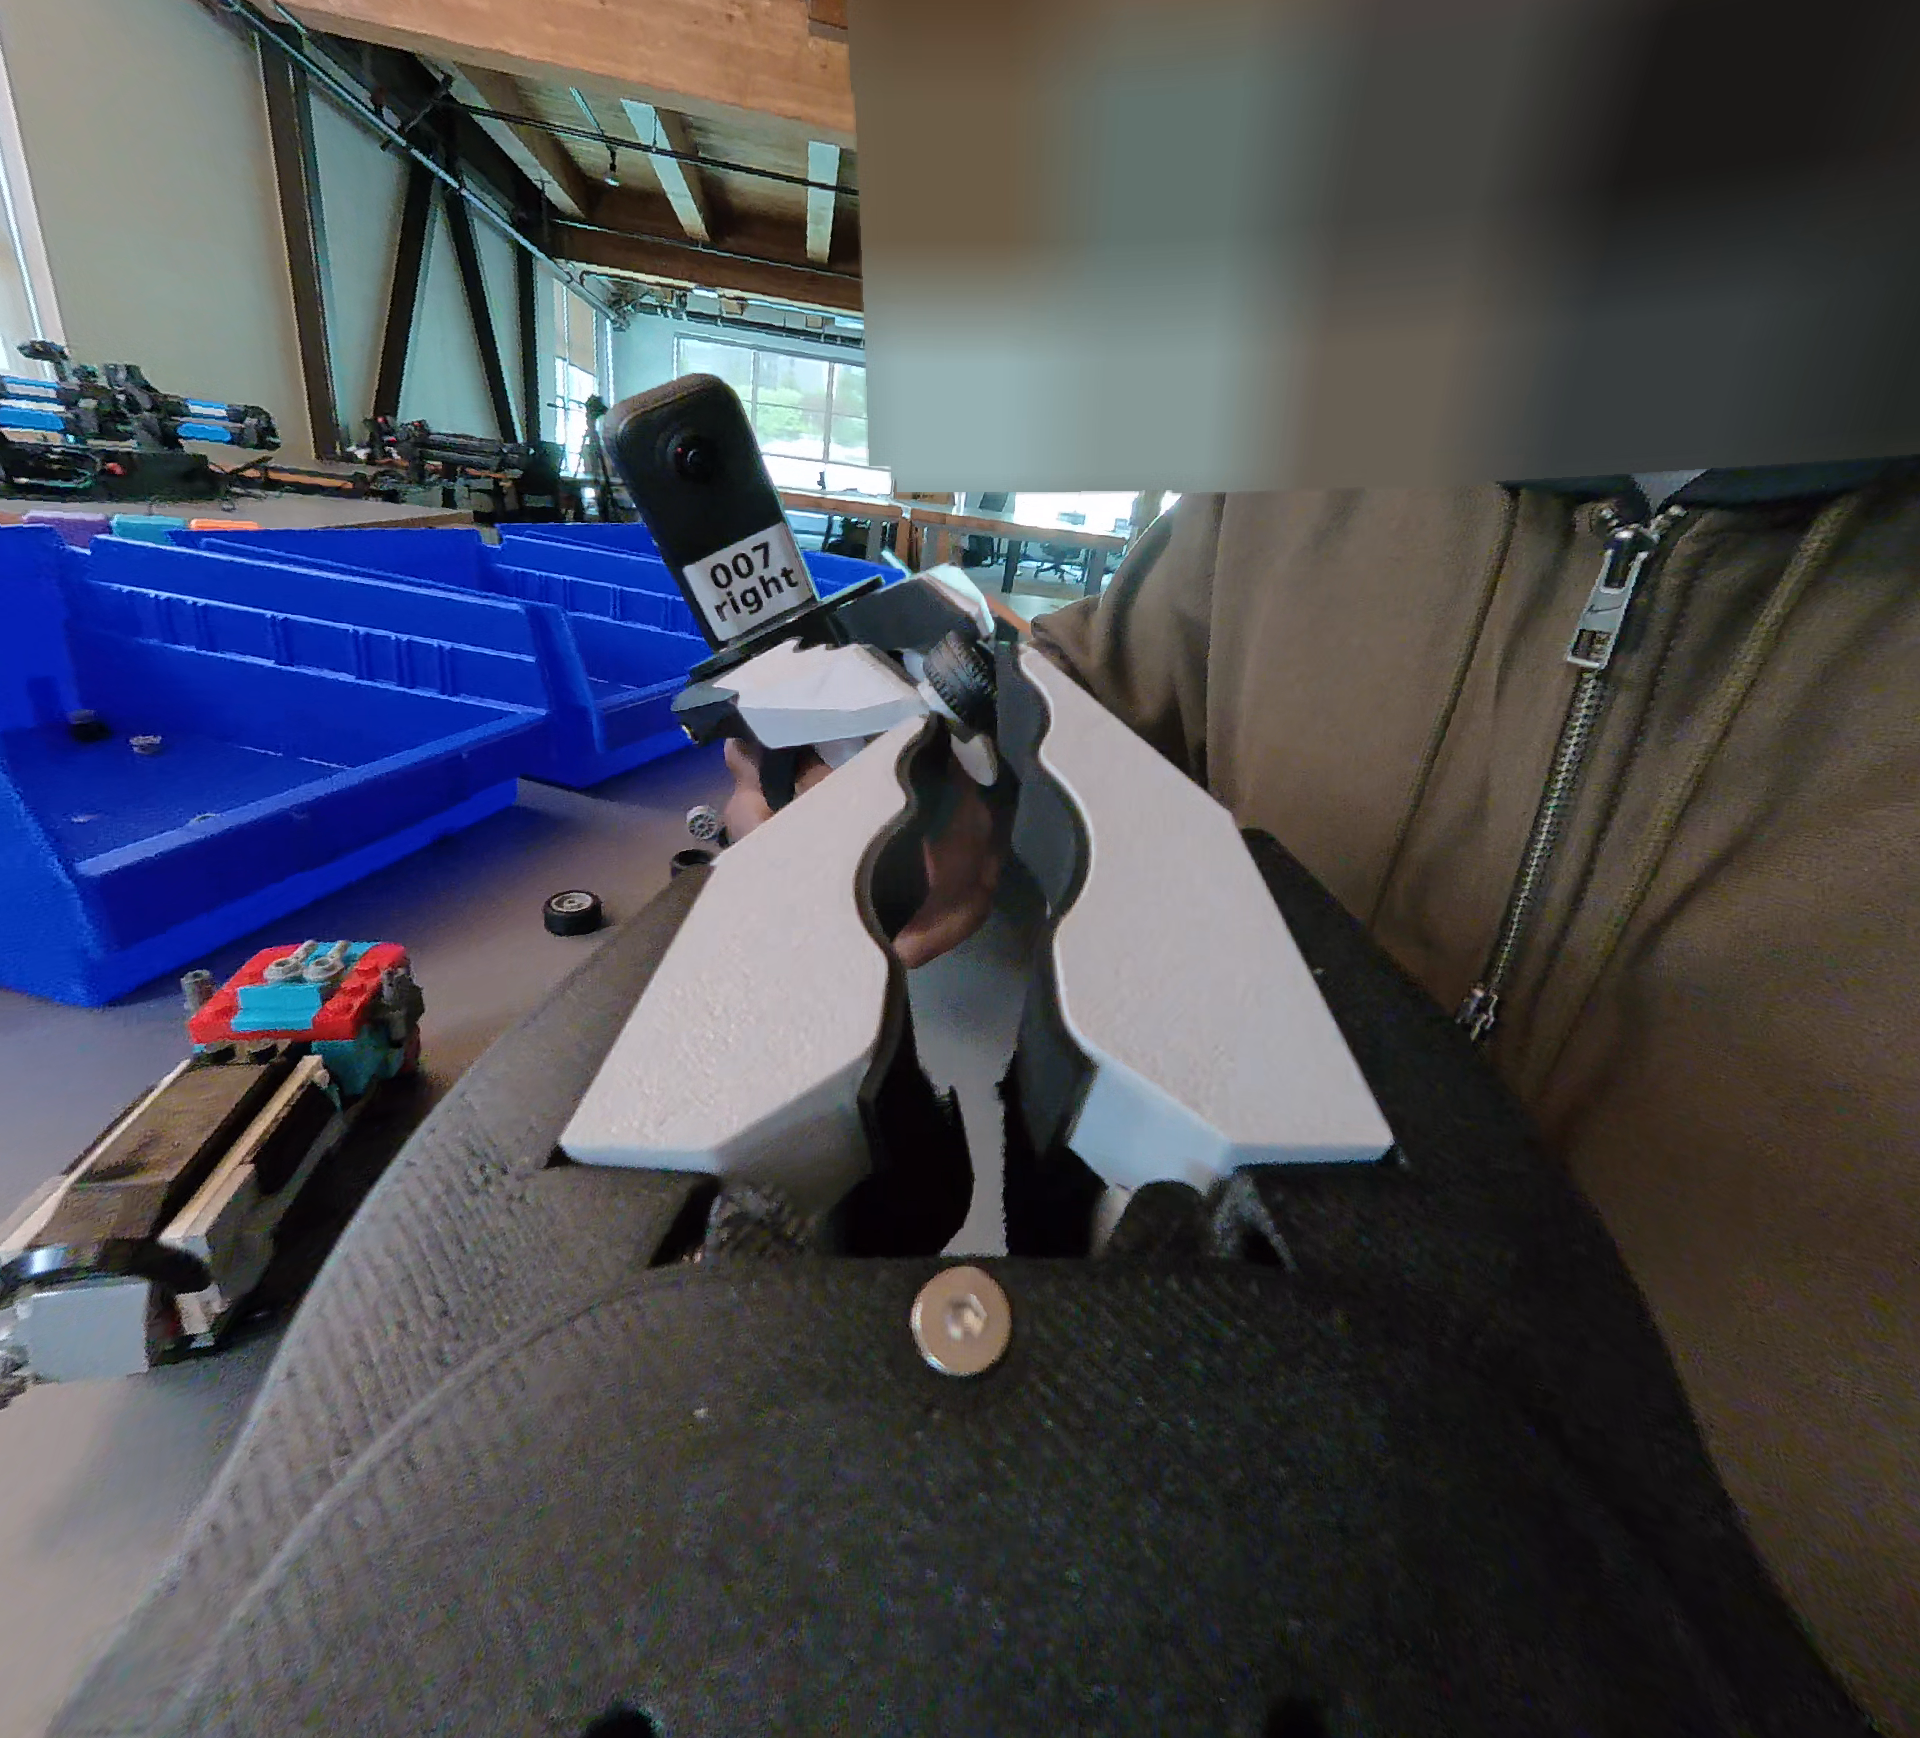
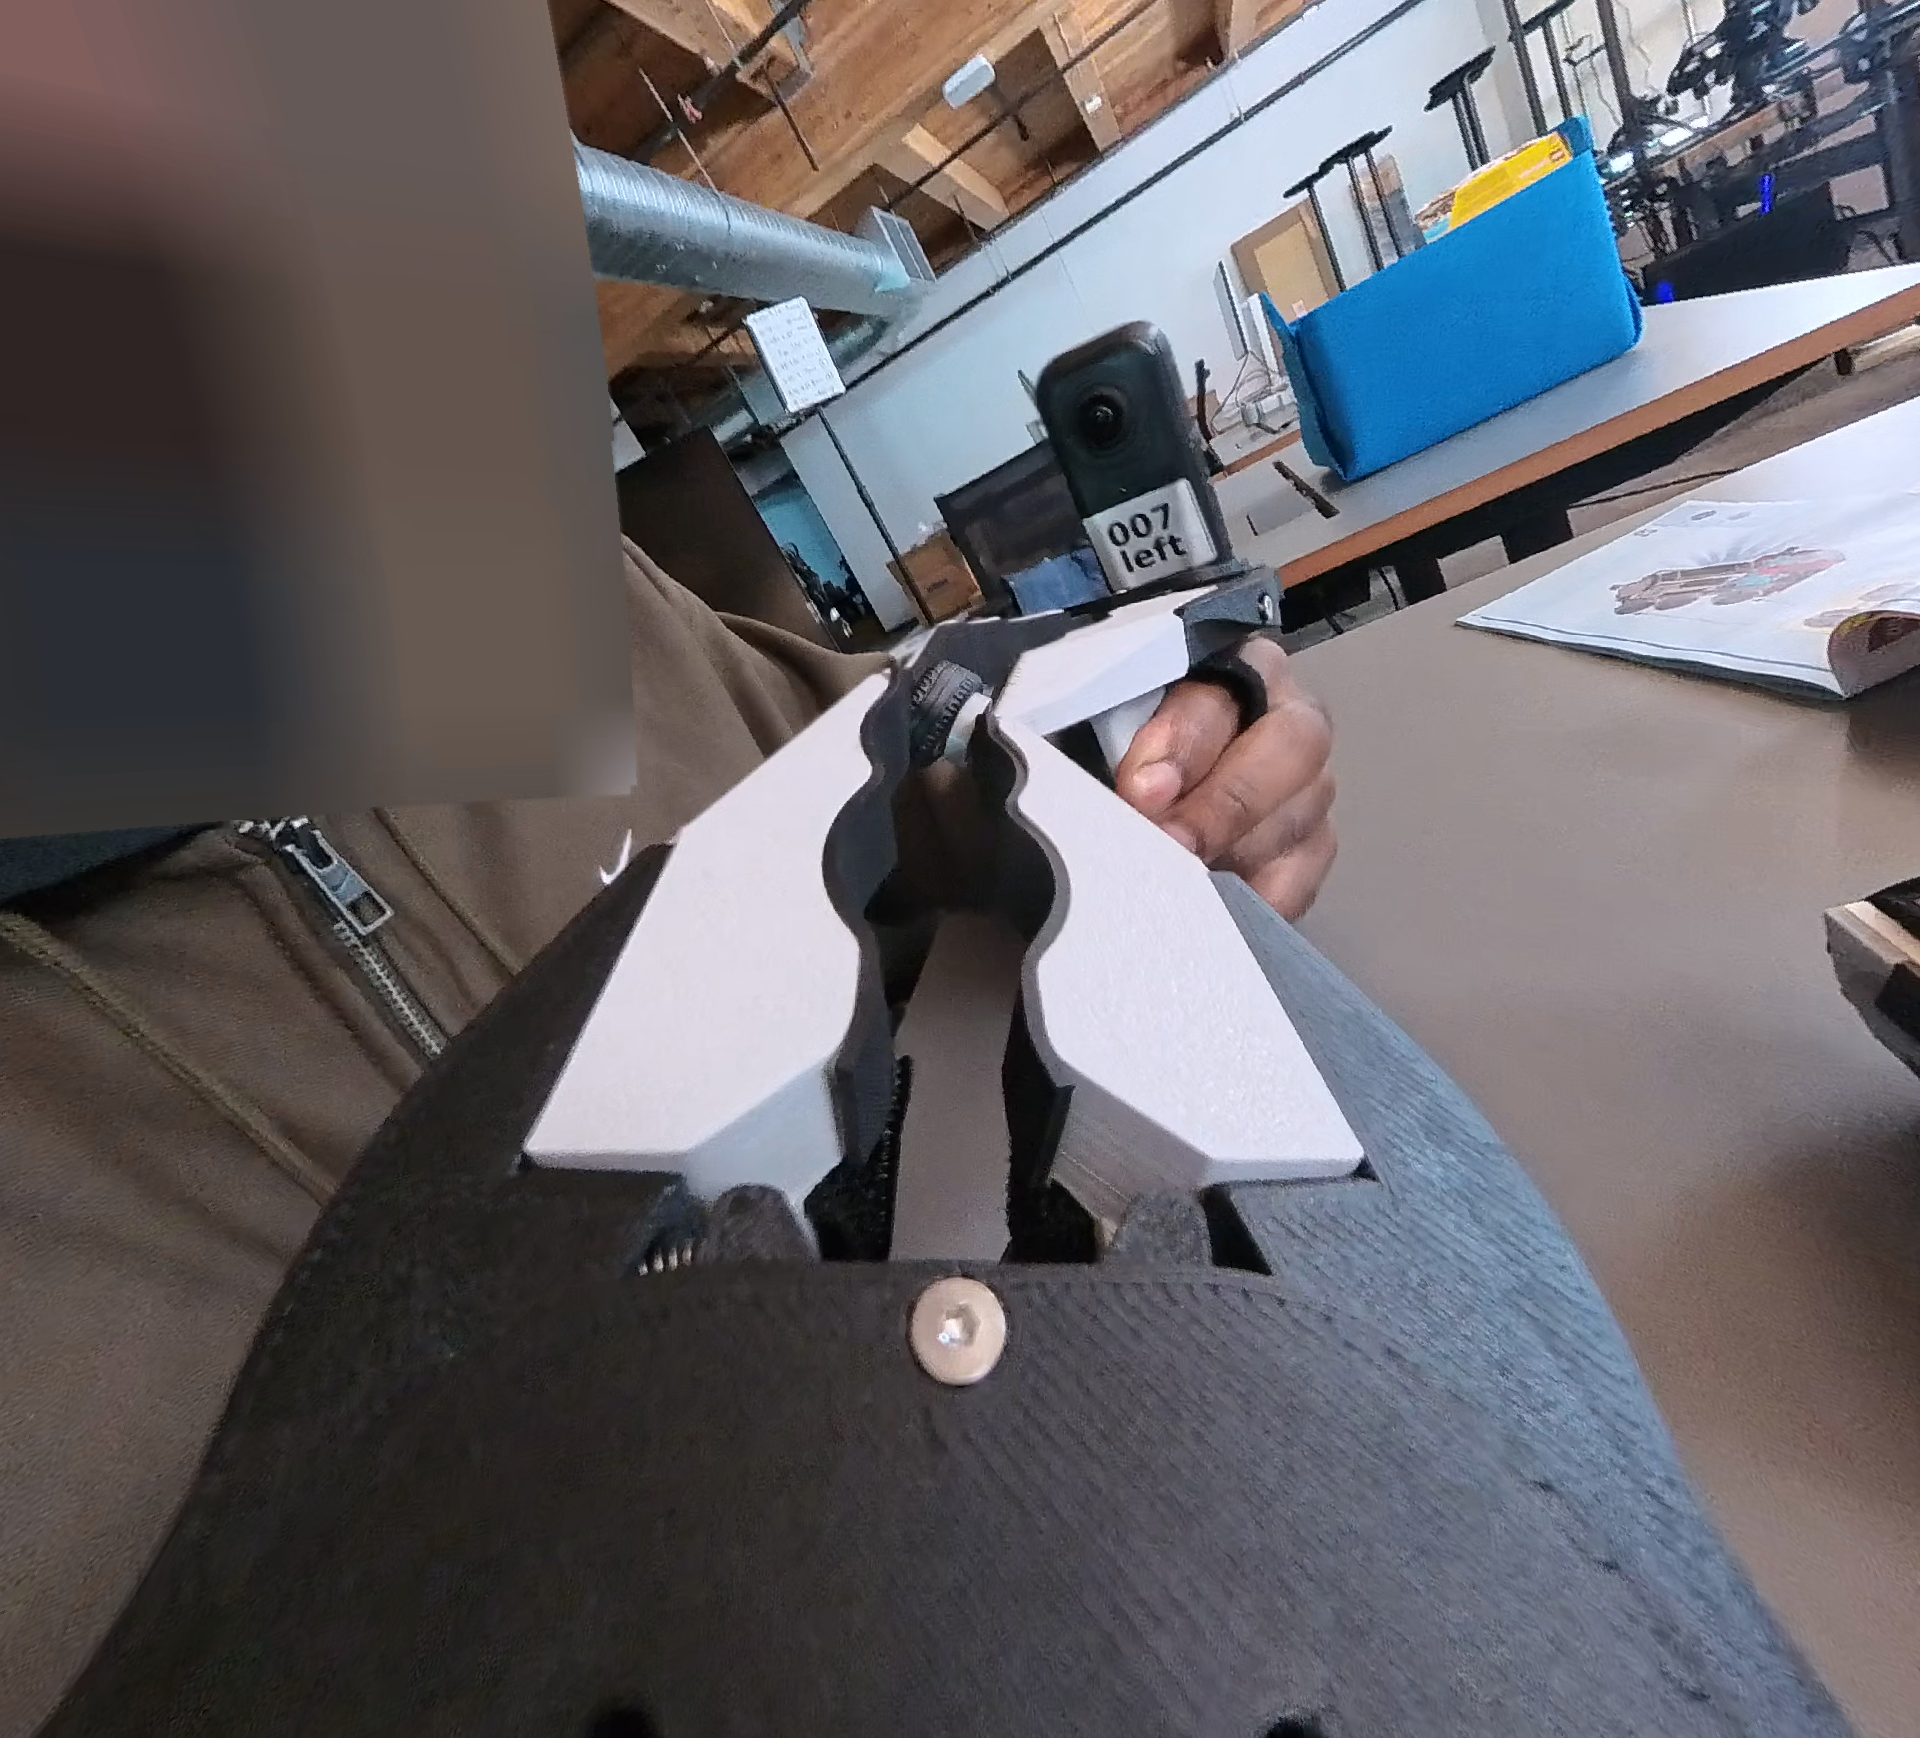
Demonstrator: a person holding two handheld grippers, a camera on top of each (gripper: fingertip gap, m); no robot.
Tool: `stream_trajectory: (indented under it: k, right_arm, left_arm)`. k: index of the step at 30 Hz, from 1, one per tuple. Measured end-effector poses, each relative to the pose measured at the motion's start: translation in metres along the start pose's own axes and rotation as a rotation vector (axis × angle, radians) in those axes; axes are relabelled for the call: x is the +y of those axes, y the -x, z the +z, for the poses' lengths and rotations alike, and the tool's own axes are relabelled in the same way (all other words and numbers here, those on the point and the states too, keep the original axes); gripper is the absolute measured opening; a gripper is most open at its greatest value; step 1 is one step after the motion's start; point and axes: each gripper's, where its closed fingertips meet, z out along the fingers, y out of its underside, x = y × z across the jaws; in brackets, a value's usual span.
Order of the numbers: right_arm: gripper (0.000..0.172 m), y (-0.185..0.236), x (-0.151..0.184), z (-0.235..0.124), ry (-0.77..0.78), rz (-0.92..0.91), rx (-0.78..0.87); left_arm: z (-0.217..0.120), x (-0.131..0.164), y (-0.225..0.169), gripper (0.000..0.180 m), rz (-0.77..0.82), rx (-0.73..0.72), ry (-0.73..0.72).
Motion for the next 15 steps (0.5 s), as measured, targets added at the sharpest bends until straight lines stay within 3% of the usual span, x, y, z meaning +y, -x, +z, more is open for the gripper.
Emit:
stream_trajectory:
  k: [9, 15]
  right_arm:
    - [0.015, -0.025, -0.017, -0.006, -0.073, -0.049, 0.204]
    - [0.034, -0.034, -0.024, -0.009, -0.064, -0.209, 0.351]
  left_arm:
    - [-0.004, -0.002, 0.030, 0.013, -0.077, -0.160, -0.042]
    - [-0.011, -0.012, 0.042, 0.014, 0.011, -0.274, -0.078]
